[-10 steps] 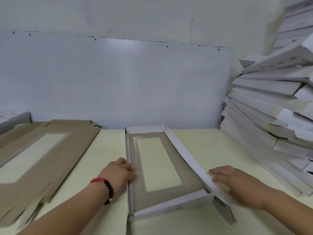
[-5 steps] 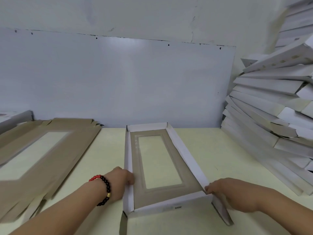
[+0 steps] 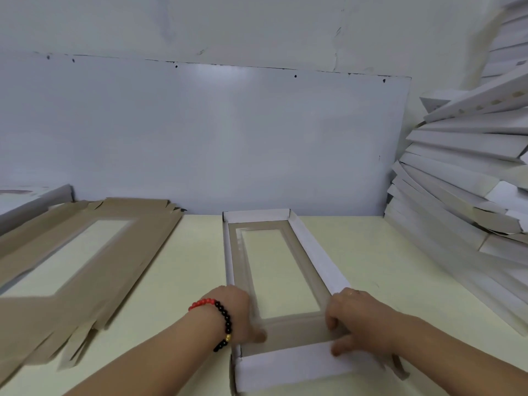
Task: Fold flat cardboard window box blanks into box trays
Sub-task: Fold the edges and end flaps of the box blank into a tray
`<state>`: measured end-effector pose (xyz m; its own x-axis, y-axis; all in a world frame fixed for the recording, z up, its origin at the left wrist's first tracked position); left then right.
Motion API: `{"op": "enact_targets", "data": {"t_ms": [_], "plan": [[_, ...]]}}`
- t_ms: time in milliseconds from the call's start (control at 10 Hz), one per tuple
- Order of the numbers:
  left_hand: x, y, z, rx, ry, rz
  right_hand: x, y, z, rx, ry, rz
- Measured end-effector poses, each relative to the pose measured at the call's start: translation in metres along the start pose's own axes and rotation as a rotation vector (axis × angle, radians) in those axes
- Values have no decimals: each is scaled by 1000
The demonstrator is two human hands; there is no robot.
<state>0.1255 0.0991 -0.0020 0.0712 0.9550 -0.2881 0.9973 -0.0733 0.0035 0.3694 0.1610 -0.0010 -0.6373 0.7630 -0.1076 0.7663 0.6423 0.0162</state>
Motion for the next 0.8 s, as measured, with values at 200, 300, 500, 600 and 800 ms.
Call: {"op": "enact_targets", "data": {"t_ms": [200, 300, 500, 600, 800], "plan": [[10, 2, -1, -20, -12, -67, -7, -8, 5, 39, -99, -35], [11, 4, -5, 2, -26, -74, -16, -19, 1, -94, 47, -63], [13, 3, -8, 9, -23, -67, -55, -16, -5, 17, 303, -189], [15, 2, -8, 17, -21, -59, -71, -13, 6, 32, 440, -260], [23, -6, -9, -11, -32, -44, -90, -7, 49, -133, 527, -550]]}}
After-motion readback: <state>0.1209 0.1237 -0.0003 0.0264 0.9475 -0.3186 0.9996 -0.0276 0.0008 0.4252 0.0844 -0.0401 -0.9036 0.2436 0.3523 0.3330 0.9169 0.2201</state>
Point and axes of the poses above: each hand's wrist, its own x-axis towards the middle knuckle, its own z-axis out of the palm, y = z × x, the point moved 2 cm from there along x, towards the middle knuckle, and after that the axes turned 9 degrees about z, right-handed, at the moved point
